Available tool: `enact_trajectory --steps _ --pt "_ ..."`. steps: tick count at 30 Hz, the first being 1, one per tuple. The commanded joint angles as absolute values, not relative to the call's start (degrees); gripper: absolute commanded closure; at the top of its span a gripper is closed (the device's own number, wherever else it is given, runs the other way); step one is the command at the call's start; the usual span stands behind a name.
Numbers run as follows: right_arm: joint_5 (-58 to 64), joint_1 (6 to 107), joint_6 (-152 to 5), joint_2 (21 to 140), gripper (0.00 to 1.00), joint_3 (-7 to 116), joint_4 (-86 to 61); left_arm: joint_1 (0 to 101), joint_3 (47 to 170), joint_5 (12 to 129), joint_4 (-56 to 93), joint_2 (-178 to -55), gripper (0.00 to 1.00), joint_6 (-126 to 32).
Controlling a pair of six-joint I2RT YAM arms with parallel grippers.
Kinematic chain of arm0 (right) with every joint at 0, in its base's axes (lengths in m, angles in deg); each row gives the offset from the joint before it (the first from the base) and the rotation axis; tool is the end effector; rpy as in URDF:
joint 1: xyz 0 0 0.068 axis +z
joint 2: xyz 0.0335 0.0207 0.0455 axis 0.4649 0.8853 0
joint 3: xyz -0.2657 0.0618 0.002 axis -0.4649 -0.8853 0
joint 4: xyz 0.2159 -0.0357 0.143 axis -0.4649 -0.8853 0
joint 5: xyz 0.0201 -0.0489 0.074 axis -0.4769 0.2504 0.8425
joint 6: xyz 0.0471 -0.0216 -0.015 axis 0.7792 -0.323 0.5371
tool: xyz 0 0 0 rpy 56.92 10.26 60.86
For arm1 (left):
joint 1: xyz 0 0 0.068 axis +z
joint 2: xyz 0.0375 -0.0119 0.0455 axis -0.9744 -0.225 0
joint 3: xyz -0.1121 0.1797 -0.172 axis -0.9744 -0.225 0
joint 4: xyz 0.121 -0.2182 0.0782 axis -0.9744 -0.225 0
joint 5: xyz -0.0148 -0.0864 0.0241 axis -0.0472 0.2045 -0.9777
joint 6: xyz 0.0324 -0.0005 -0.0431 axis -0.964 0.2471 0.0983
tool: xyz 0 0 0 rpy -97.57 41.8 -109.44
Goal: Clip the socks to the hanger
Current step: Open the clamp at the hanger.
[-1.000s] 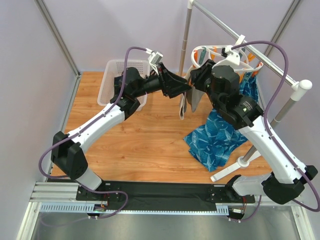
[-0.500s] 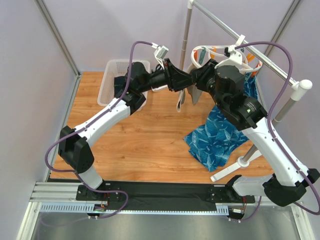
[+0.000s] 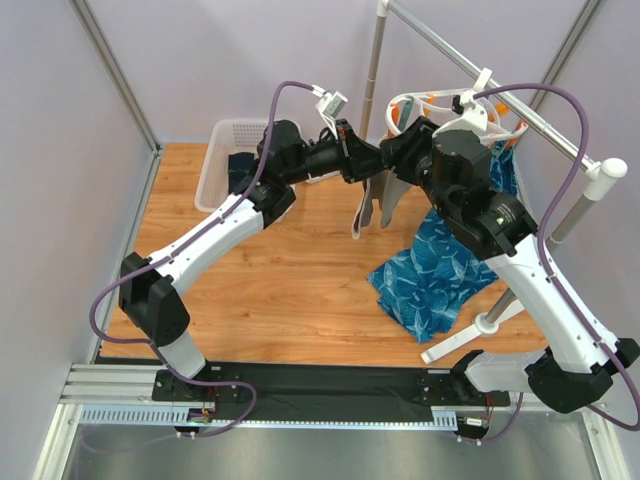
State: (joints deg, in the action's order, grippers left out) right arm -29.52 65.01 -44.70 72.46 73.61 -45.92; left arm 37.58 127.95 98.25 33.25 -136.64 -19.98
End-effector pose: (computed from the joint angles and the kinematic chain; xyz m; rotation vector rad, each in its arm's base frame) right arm 0.2089 0.1401 0.4905 0.2962 1.7693 0.5336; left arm 0.2932 -0.2682 0.4393 0.6065 1.4665 -1.5259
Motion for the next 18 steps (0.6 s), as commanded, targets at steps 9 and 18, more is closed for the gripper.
enact_trajectory --steps 9,18 --pt "-33.55 64.71 -39.47 71.28 0.39 79.68 -52.43 31.91 129.00 81.87 22.48 -131.19 1.00 -34.87" --pt "-31.89 64.80 -39.91 69.79 0.49 76.00 -51.99 30.41 125.39 77.91 25.03 -128.46 1.00 -37.86"
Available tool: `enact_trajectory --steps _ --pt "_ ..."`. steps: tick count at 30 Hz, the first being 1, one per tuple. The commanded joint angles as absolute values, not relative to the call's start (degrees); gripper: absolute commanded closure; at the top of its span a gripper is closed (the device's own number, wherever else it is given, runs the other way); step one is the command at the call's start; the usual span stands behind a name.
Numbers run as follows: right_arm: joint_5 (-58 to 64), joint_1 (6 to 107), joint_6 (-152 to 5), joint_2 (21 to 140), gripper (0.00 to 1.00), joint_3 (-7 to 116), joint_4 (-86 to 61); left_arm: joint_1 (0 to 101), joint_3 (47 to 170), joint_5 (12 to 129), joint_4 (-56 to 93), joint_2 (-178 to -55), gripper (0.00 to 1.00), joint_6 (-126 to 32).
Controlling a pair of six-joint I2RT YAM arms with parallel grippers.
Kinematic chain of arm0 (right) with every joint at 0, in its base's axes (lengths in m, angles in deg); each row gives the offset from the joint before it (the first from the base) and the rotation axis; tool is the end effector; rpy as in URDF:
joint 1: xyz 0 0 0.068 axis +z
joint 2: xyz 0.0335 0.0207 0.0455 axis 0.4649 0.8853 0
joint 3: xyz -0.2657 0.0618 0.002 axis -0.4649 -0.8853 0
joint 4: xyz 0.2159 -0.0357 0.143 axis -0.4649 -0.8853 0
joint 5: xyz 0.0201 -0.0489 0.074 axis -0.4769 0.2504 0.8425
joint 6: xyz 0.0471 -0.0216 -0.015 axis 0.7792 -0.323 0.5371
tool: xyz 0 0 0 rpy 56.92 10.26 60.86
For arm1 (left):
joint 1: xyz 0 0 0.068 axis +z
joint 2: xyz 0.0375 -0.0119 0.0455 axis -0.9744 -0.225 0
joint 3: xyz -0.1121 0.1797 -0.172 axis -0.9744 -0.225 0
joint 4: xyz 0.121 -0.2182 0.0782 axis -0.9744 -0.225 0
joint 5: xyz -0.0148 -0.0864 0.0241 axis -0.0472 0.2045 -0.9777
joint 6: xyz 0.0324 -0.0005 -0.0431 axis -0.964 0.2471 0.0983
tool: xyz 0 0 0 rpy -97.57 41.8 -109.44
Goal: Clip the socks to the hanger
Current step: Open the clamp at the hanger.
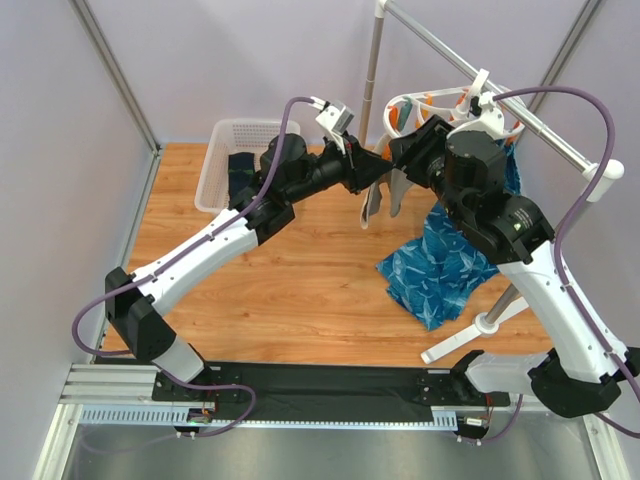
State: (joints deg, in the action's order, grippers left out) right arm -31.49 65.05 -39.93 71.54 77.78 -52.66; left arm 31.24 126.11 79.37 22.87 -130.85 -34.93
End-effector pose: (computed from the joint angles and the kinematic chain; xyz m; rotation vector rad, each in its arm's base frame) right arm 0.1943 0.1278 0.5040 0.3894 1.7763 0.5466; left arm 0.2532 -0.2752 0.4470 0.5590 1.4888 -1.1889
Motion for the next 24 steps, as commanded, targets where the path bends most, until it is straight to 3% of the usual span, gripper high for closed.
enact_trajectory --steps 1,17,24 --pt "-31.62 64.80 -40.25 69.08 0.47 75.29 -50.42 30.24 125.13 77.82 25.11 -128.46 1.00 -38.04" --pt "-29.51 64.62 -39.38 70.57 0.46 74.32 -46.88 27.78 124.07 73.87 25.64 -127.31 1.00 -41.38" --pt "-30.66 64.62 -39.38 70.40 0.66 74.49 -47.41 26.99 124.78 72.02 23.80 -127.67 1.00 -42.61"
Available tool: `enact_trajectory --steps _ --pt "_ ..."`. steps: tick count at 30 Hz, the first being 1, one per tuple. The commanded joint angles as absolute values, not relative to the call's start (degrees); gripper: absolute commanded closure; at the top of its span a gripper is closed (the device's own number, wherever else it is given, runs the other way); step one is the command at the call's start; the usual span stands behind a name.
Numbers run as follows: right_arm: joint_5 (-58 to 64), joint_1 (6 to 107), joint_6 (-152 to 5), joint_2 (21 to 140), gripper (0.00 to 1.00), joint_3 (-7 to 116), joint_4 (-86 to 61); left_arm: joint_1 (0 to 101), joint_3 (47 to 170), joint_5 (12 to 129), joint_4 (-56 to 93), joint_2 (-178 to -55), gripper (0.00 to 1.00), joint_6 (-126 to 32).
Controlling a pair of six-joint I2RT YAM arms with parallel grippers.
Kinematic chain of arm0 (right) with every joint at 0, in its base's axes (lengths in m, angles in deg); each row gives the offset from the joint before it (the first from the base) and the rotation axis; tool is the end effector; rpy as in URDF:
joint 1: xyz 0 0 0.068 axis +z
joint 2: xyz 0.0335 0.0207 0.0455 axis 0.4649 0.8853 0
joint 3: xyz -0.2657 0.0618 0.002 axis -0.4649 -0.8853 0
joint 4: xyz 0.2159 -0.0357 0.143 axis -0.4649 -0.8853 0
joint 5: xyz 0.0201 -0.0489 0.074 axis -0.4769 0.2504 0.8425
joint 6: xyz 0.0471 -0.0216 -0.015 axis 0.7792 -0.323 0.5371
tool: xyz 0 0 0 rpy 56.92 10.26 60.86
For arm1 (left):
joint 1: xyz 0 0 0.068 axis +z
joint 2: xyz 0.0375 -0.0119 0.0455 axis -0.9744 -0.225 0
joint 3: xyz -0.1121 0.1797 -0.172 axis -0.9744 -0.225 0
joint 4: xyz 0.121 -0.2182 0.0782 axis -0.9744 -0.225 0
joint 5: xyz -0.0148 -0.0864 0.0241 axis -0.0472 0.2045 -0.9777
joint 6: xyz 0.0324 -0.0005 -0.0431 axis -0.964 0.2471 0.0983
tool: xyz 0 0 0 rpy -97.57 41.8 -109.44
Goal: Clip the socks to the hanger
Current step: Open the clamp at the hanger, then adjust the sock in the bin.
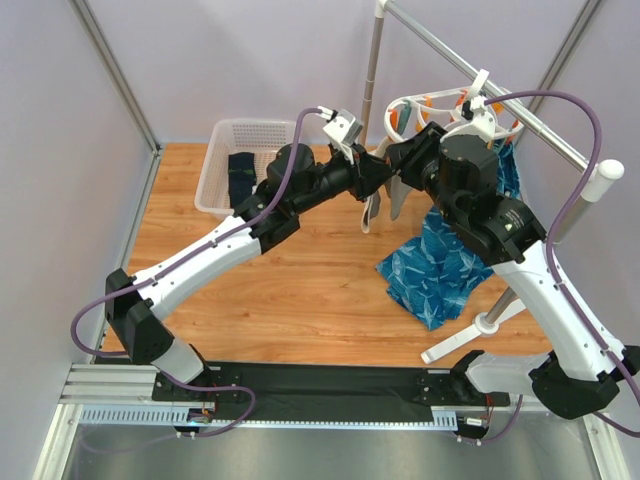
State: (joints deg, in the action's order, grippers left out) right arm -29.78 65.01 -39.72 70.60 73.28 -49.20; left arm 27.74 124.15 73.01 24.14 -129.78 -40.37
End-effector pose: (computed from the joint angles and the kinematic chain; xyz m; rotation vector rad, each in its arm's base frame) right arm 0.1987 0.1321 0.4901 0.3733 1.7883 0.5727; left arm 0.2368 -0.2852 0.4439 0.5732 1.4497 -1.0873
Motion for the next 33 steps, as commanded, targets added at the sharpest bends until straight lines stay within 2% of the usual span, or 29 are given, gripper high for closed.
enact_trajectory --steps 1,4,6,7,8,9,10,11,12,13,14,16,19,24,26,30,32,33 --pt "-30.74 64.71 -39.38 70.66 0.65 74.75 -47.85 26.90 125.12 71.85 23.45 -127.84 1.00 -42.87" --pt "-30.57 64.71 -39.47 71.62 0.62 75.54 -48.81 26.64 125.65 70.97 22.57 -128.28 1.00 -43.31" --pt "-30.65 64.71 -39.38 71.80 0.65 76.07 -49.52 26.46 126.18 70.62 22.04 -128.37 1.00 -43.75" --pt "-30.66 64.71 -39.64 72.06 0.73 76.25 -49.70 26.46 126.18 70.61 21.86 -128.37 1.00 -43.75" --pt "-30.57 64.71 -39.73 72.50 0.96 76.51 -49.96 26.37 126.18 70.79 22.04 -128.28 1.00 -43.75" --pt "-30.65 64.71 -39.73 73.03 1.00 77.64 -51.18 26.37 126.18 70.62 21.69 -128.11 0.99 -43.67" --pt "-30.13 64.62 -39.82 73.47 1.00 78.00 -51.63 26.37 125.92 70.09 21.60 -127.15 0.86 -43.67" --pt "-29.95 64.53 -40.17 73.65 1.00 78.18 -51.80 26.46 125.48 69.65 21.60 -126.53 0.58 -43.58" --pt "-29.95 64.53 -40.00 74.08 1.00 78.36 -52.50 26.46 124.87 68.69 20.73 -125.57 0.49 -43.66" --pt "-29.43 64.45 -40.25 74.00 1.00 77.84 -52.25 26.55 124.52 67.90 19.94 -124.60 0.31 -43.84" --pt "-29.34 64.36 -40.26 73.74 1.00 77.57 -51.90 26.98 124.25 67.37 19.06 -122.33 0.21 -43.84" --pt "-29.08 64.09 -40.61 73.47 1.00 77.39 -51.63 28.12 123.72 66.75 13.89 -119.77 0.21 -42.71" --pt "-27.76 63.39 -42.01 73.56 1.00 77.48 -52.60 36.00 123.99 68.59 3.69 -114.16 0.30 -35.79" --pt "-24.86 62.25 -44.20 72.24 1.00 75.55 -52.60 47.27 122.31 71.14 -8.71 -110.00 0.37 -32.07" --pt "-24.94 62.07 -45.26 71.63 1.00 74.94 -52.77 53.25 121.79 72.89 -11.70 -111.40 0.43 -30.93" --pt "-23.54 60.58 -45.71 69.26 1.00 71.96 -51.02 61.25 121.96 72.81 -12.86 -118.25 0.44 -31.71" --pt "-21.43 60.40 -45.62 69.08 1.00 71.42 -50.57 64.42 124.84 72.99 -13.02 -125.79 0.43 -33.99" --pt "-20.21 60.40 -45.44 68.99 1.00 70.98 -50.58 65.73 130.35 72.55 -14.42 -132.78 0.43 -36.43"
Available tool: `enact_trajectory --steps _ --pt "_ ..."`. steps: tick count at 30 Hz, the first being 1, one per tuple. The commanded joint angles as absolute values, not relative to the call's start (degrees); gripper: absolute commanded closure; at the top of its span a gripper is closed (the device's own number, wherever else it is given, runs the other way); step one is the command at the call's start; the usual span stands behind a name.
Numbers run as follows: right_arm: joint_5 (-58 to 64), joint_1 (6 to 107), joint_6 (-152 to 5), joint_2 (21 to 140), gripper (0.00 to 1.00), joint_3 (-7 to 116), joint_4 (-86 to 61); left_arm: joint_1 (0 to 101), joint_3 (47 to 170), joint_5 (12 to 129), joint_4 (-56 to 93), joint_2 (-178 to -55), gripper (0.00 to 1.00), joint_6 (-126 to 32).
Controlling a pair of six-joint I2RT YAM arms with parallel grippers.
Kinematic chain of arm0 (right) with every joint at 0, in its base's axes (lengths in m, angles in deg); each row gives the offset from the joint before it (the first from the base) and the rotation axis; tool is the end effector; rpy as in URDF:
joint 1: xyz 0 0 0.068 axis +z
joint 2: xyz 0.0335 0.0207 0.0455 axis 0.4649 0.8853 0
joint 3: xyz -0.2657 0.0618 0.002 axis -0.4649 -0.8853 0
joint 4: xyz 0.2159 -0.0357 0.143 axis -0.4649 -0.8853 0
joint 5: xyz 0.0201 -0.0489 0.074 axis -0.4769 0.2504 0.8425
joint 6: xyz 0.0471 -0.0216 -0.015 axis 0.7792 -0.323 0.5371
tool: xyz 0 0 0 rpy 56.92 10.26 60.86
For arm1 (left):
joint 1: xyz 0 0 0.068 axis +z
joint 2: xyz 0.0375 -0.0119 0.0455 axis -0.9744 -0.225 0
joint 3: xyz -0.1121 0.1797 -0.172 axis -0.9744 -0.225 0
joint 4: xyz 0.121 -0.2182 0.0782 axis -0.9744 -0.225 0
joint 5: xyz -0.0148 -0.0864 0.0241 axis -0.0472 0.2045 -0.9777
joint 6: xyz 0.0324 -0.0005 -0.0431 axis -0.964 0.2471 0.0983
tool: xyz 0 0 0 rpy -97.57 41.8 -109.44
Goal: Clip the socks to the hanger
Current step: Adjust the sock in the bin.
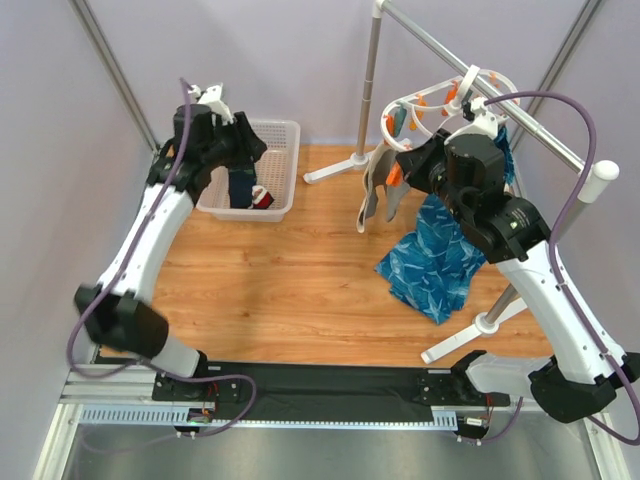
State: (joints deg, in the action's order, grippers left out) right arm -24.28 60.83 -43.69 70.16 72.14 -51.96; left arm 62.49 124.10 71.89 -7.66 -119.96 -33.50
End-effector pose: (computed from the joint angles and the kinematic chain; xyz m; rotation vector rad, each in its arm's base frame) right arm 0.2056 0.1197 0.4804 0.3032 1.8638 0.5204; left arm 0.2983 -0.0834 0.4389 -0.0534 1.8876 -0.6373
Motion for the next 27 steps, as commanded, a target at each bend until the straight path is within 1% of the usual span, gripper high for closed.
enact_trajectory --steps 1,2,3,4,5,6,7,9,11,12,18,21,22,25,27 --pt "-19.76 60.40 -45.36 68.99 1.00 70.28 -50.23 66.27 130.40 71.94 -16.09 -136.59 0.43 -37.59" --pt "-19.50 60.40 -45.01 68.73 1.00 69.84 -49.70 66.71 136.75 70.54 -19.15 -140.46 0.44 -38.30" --pt "-18.54 60.40 -45.00 68.64 1.00 69.22 -49.35 67.06 140.21 69.48 -21.01 -144.15 0.45 -38.48" --pt "-18.18 60.32 -45.00 68.55 1.00 68.35 -49.08 67.50 143.46 68.34 -22.59 -150.80 0.49 -38.57" --pt "-17.83 60.31 -45.18 68.55 1.00 67.99 -48.91 67.50 148.46 65.11 -24.26 -153.74 0.49 -38.31" --pt "-17.56 60.23 -45.18 68.64 1.00 67.73 -48.73 67.50 150.51 64.38 -24.63 -156.47 0.49 -38.30" --pt "-16.86 59.88 -45.35 68.64 1.00 67.46 -48.73 67.42 152.44 63.76 -25.15 -161.19 0.46 -37.17" --pt "-16.59 59.52 -45.27 68.55 1.00 67.02 -48.47 67.24 157.89 59.04 -28.23 -165.26 0.44 -36.20" --pt "-16.33 59.26 -45.35 68.29 1.00 66.06 -47.77 66.89 158.35 54.38 -27.72 -168.70 0.38 -34.88" --pt "-15.89 59.17 -45.01 68.20 1.00 65.88 -47.59 66.89 157.57 54.53 -26.49 -169.23 0.37 -34.62" --pt "-15.19 58.82 -44.39 68.02 1.00 64.39 -46.89 66.19 155.54 52.95 -25.07 -173.45 0.36 -32.69" --pt "-15.36 58.91 -44.39 67.76 1.00 64.38 -46.80 66.10 153.79 52.24 -24.37 -173.72 0.40 -32.15" --pt "-15.45 58.82 -44.39 67.85 1.00 64.47 -46.88 66.10 152.48 52.51 -23.76 -173.63 0.47 -32.41" --pt "-15.27 58.91 -44.39 67.85 1.00 64.38 -47.06 66.10 152.28 54.00 -21.65 -173.89 0.57 -33.55" --pt "-15.27 58.91 -44.13 67.85 1.00 64.38 -46.97 66.10 153.60 55.58 -22.61 -175.12 0.59 -33.91"
